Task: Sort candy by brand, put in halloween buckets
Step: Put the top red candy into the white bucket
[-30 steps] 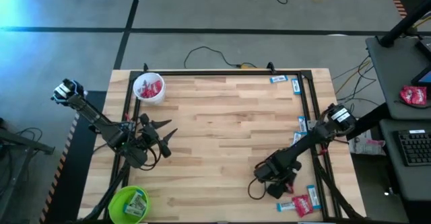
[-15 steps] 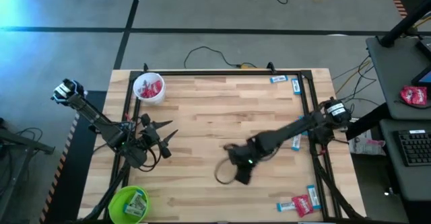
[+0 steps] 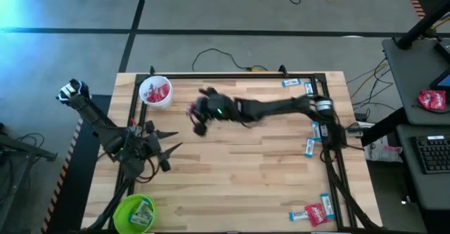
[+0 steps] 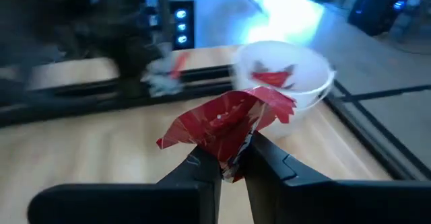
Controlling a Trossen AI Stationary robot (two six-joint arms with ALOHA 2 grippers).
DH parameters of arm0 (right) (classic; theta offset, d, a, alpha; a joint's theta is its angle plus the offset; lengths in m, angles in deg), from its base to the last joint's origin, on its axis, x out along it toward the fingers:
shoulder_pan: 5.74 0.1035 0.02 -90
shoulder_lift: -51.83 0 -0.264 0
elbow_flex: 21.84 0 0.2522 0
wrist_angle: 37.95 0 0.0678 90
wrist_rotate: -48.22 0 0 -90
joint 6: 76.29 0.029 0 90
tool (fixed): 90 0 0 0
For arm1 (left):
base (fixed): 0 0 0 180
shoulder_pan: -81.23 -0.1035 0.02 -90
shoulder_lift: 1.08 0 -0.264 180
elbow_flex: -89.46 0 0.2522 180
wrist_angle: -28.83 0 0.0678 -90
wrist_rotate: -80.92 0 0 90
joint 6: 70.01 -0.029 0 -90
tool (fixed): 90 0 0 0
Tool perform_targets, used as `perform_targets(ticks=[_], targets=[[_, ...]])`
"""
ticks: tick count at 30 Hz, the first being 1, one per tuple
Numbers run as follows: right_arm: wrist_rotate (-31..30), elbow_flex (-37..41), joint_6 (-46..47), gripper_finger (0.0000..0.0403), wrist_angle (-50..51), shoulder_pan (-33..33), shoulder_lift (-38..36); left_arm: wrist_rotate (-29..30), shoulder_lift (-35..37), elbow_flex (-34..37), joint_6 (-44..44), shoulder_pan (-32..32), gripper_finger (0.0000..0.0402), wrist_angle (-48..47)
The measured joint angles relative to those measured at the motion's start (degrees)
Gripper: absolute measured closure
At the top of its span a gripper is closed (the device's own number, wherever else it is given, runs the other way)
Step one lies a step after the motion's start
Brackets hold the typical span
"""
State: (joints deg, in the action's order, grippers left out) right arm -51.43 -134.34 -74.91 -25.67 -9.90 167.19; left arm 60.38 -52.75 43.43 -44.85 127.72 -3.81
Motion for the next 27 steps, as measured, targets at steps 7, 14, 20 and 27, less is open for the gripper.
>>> perform_targets(ticks=[7,14,20,27], targets=[[12.8,-21.4,3.5,0.0361,6.9,-7.1,14.4,8.7,4.5,0.5,13.0,5.3,0.0219,-15.5],[16.1,-31.2,0.2,0.0369,15.3,-6.8,19.3,11.9,7.3,3.2,37.1,5.2,0.0219,-36.2],[19.2,-31.8,6.0,0.0369,18.0,-4.4,19.0,18.4,6.4,7.2,38.1,5.1,0.0219,-34.8],[15.0,-30.3,9.4,0.0369,35.5,-1.9,19.2,18.5,3.3,5.6,29.7,5.0,0.0219,-26.6]])
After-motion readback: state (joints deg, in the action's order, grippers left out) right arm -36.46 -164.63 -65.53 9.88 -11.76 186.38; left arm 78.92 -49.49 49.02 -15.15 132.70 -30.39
